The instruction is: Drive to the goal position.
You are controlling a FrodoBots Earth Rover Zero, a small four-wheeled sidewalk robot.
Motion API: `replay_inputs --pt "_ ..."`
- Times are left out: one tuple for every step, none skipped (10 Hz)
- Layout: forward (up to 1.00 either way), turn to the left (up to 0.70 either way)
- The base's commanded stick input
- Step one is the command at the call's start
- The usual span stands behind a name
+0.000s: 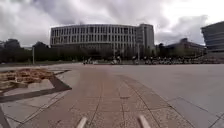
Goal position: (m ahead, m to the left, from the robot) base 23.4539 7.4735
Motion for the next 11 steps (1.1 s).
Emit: replay_inputs --pt "0.7 0.01" --pt "0.7 0.01" --pt "0.7 0.01" --pt "0.7 0.01" --pt "0.7 0.01" --pt "0.7 0.01" --pt "0.7 0.01" --pt "0.7 0.01" --pt "0.7 0.01" --pt "0.7 0.01" --pt "0.7 0.01"
